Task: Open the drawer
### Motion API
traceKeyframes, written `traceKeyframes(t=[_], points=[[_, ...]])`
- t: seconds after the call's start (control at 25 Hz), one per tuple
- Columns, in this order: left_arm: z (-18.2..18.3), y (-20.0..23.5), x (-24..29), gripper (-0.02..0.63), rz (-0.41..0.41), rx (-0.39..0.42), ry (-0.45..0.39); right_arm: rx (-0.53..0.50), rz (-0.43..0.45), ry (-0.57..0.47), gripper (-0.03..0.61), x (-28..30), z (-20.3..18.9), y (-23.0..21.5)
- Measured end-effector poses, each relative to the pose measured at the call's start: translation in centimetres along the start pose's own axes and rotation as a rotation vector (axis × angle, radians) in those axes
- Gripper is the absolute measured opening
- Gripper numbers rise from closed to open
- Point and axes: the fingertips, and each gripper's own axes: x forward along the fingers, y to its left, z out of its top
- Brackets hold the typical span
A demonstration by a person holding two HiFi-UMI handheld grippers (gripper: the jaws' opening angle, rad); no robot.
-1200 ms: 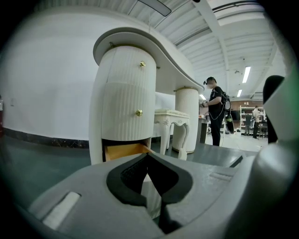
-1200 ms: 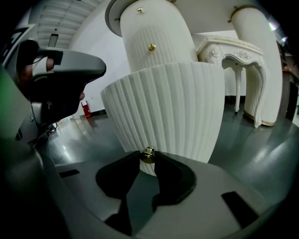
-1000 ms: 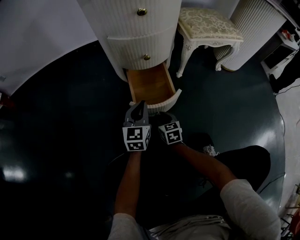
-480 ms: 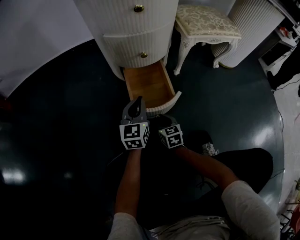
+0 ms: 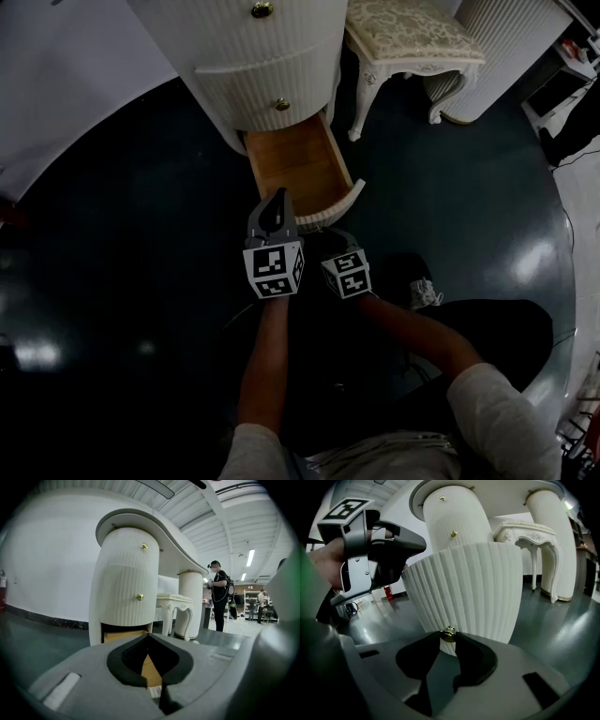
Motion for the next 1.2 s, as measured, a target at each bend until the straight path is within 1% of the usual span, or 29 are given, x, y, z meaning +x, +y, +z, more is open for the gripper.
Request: traceKeyframes(t=[0.16,0.24,0.32,0.4,0.48,0.52,0.6,0.72,0.8,0.88,0.96,1.08,1.2], points=[[0.3,0.4,-0.2,0.01,0.05,-0.074,0.016,0.014,0.005,0.048,0.133,-0.5,-0.9,-0.4],[0.4,0.2,-0.1,0.009,0.073,-0.068,0.029,0.016,0.001,0.091,0.138,-0.6,-1.7,-0.9],[1.0,-0.2,0.2,0.01,0.1,-0.015,0.053,0.011,-0.018,0.126,0.138,-0.9,-1.9,-1.7],[2.4,-1.0,0.2,0.009,0.093,0.065,0.066,0.026,-0.035,0.166,0.137,-2.0,-1.3,-2.2],[3.8,-1.5,-0.2,0.009,0.082,0.103,0.089,0.023,-0.039,0.203,0.137,-3.7,0.0,-2.5],[4.4,-1.5,-0.6,0.01,0.082,0.109,0.114,0.01,-0.035,0.212,0.137,-4.7,1.2,-2.5],[5.8,-1.6,-1.6,0.009,0.073,0.123,0.174,-0.016,-0.015,0.218,0.138,-6.8,4.8,-2.1],[9.5,-1.3,-3.2,0.01,0.055,0.15,0.247,-0.045,0.03,0.218,0.137,-9.8,10.9,-0.6],[12.1,-0.9,-4.3,0.009,0.073,0.148,0.291,-0.07,0.064,0.229,0.138,-11.8,14.2,0.8],[14.8,-0.7,-5.5,0.009,0.102,0.132,0.329,-0.083,0.083,0.243,0.137,-14.2,17.4,2.1],[17.4,-1.1,-6.6,0.009,0.115,0.109,0.355,-0.079,0.084,0.259,0.137,-16.7,20.4,3.3],[21.0,-2.7,-8.5,0.009,0.109,0.05,0.38,-0.063,0.081,0.269,0.127,-20.3,24.5,4.1],[24.9,-5.1,-10.7,0.009,0.082,0.023,0.411,-0.032,0.067,0.265,0.127,-24.0,28.6,4.7]])
